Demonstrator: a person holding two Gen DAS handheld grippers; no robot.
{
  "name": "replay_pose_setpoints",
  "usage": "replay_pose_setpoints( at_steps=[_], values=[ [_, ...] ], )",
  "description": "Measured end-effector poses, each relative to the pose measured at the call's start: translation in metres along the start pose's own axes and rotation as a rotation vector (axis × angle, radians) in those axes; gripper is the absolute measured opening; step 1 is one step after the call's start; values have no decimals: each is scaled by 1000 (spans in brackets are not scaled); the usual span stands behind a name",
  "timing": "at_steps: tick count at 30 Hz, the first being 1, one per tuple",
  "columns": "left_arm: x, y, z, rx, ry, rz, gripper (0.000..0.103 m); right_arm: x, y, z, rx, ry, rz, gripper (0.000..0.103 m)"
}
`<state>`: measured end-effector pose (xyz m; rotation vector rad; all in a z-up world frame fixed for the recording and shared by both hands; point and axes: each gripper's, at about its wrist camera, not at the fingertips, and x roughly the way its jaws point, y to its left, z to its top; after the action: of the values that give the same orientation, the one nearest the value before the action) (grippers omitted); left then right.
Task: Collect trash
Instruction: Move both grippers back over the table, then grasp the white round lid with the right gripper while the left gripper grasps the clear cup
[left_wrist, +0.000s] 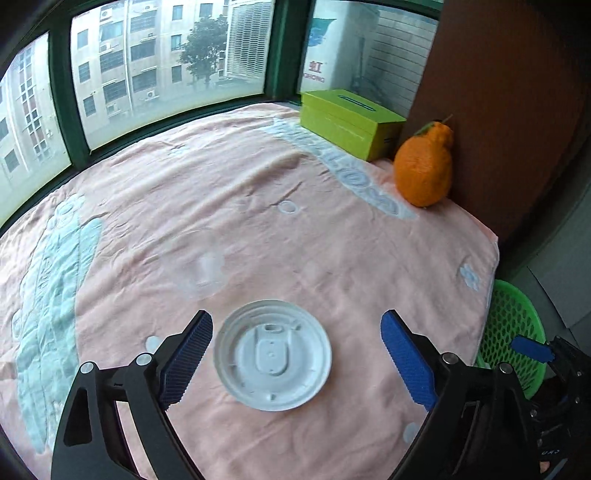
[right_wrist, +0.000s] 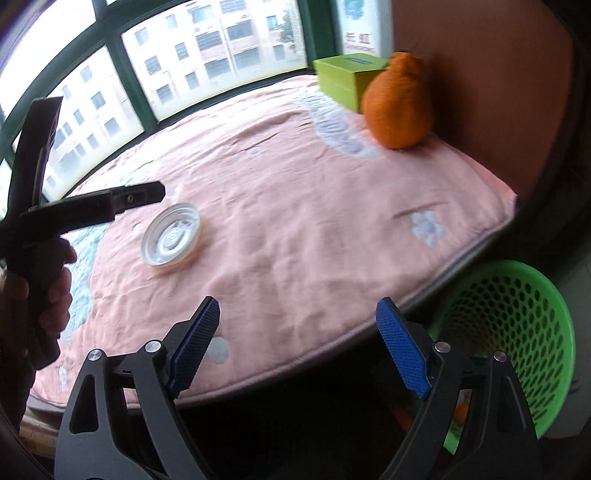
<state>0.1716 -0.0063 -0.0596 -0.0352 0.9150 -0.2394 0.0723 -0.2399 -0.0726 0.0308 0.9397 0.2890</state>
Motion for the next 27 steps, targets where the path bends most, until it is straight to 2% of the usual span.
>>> replay_pose_setpoints(
  at_steps=[5, 14, 24, 27],
  values=[
    [1, 39, 6, -62, -9, 49, 89, 19, 34, 11, -60, 22, 48, 87],
    [4, 95, 4, -172, 0, 92, 89, 63, 86, 27, -169, 61, 102, 91],
    [9, 128, 2, -236, 4, 105, 89, 112, 124, 39, -222, 116, 138, 95],
    [10, 132, 2, -234, 3, 108, 89, 121, 135, 40, -262, 117, 122, 95]
  ],
)
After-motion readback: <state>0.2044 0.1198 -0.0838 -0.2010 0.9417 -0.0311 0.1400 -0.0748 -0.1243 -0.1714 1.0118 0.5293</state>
